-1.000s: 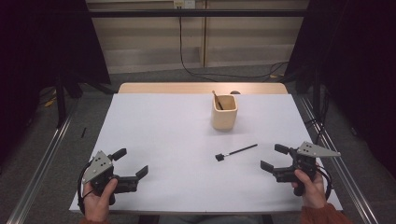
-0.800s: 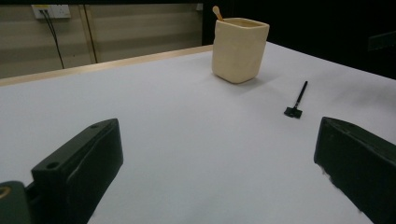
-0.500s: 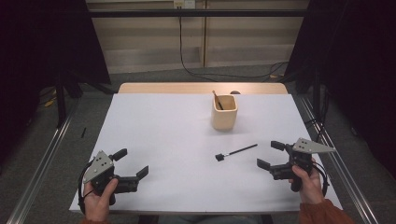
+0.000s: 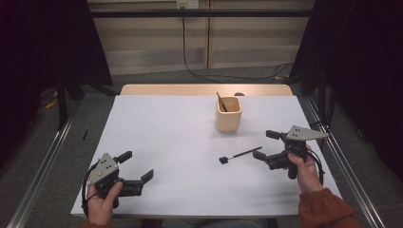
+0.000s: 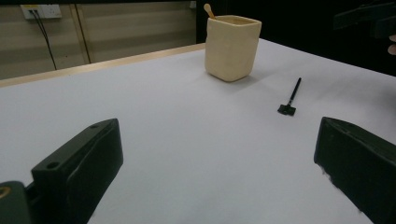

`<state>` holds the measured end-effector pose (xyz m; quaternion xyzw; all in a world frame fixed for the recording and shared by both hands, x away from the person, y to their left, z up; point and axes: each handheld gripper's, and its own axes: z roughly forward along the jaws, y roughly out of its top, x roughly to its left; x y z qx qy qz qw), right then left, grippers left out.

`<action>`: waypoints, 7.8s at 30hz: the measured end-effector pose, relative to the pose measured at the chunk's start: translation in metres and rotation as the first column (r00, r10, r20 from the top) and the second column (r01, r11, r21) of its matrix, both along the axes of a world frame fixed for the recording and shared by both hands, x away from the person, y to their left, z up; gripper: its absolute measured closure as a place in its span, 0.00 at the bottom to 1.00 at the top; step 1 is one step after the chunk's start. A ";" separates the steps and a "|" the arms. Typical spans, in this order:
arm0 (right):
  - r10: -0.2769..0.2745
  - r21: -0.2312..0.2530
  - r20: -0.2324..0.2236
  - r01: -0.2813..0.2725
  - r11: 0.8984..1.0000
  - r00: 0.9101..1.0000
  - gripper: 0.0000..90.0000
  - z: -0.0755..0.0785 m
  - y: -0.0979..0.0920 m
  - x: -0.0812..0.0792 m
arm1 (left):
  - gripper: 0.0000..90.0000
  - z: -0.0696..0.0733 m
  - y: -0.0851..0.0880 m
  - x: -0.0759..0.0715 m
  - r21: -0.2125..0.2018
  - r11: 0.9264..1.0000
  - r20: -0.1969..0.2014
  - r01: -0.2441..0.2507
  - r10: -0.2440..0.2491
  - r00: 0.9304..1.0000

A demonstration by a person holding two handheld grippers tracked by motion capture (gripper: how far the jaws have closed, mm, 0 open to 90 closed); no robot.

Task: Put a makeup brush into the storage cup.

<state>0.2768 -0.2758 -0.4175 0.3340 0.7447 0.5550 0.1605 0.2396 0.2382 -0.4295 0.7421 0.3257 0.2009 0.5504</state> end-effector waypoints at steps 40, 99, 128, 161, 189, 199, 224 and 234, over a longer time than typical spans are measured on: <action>0.238 -0.307 -0.272 -0.319 0.897 0.932 0.19 0.000 0.044 0.073 | 0.02 -0.001 -0.001 0.003 -0.001 1.000 -0.005 -0.003 0.003 1.000; 0.329 -0.606 -0.543 -0.632 0.484 0.773 0.79 -0.036 0.095 0.102 | 0.02 -0.001 -0.001 0.002 0.000 1.000 -0.010 0.002 -0.002 1.000; 0.317 -0.591 -0.578 -0.654 0.472 0.752 0.95 -0.036 0.099 0.103 | 0.02 -0.001 0.000 0.003 -0.001 1.000 -0.010 0.001 -0.001 1.000; 0.295 -0.580 -0.531 -0.595 0.556 0.794 0.95 -0.021 0.089 0.098 | 0.02 -0.001 0.002 0.003 -0.004 1.000 -0.005 -0.010 0.010 1.000; 0.285 -0.392 -0.312 -0.396 0.830 0.906 0.95 0.000 0.047 0.084 | 0.02 0.000 0.000 0.002 -0.003 1.000 -0.002 0.003 -0.003 1.000; 0.265 -0.308 -0.257 -0.338 0.889 0.929 0.95 0.010 0.039 0.075 | 0.02 0.000 0.004 0.003 -0.007 1.000 -0.007 -0.009 0.009 1.000; 0.140 -0.120 -0.143 -0.158 0.980 0.980 0.95 -0.001 0.007 0.051 | 0.02 0.000 0.004 0.002 0.004 1.000 0.000 -0.006 0.006 1.000; 0.126 -0.044 -0.085 -0.130 0.991 0.988 0.95 0.010 0.002 0.047 | 0.02 0.000 0.004 0.002 0.007 1.000 0.002 -0.007 0.007 1.000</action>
